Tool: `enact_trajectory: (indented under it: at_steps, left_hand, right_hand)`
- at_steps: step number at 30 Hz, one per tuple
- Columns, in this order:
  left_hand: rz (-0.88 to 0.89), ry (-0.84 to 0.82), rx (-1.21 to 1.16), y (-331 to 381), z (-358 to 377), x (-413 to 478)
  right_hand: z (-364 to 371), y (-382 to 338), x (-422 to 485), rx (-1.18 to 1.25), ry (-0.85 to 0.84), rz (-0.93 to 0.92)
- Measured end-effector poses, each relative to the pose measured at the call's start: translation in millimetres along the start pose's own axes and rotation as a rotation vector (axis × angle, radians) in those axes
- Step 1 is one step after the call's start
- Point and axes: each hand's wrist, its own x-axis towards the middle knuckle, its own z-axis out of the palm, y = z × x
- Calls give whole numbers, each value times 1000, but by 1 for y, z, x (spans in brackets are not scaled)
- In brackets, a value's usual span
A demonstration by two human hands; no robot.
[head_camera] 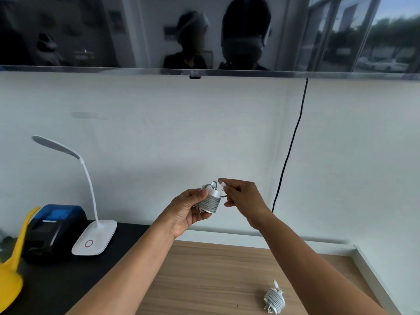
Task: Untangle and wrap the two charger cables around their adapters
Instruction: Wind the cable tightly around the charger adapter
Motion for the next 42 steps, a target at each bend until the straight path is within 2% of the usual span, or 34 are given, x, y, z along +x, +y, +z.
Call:
enact_trajectory:
  at_steps: [3, 8, 19, 28, 36, 39, 42]
  left_hand:
    - [2, 18, -20, 1, 0, 0]
    - [10, 37, -34, 0, 0, -1]
    - [41, 51, 88, -5, 0, -1]
    - [59, 89, 189, -4, -2, -3]
    - [69, 100, 323, -4, -2, -1]
    - [86, 81, 456, -5, -3, 3]
    - [89, 60, 533, -5, -1, 7]
  right_hand:
    - [2, 0, -1, -170, 41, -72]
    - [-2, -2, -5, -99, 141, -65]
    - [-1, -2, 0, -316, 120, -29]
    - [-5, 2, 1, -17, 10, 73]
    - [-11, 6, 6, 235, -80, 283]
    - [-14, 7, 8, 161, -155, 335]
    - [-14, 8, 10, 48, -127, 343]
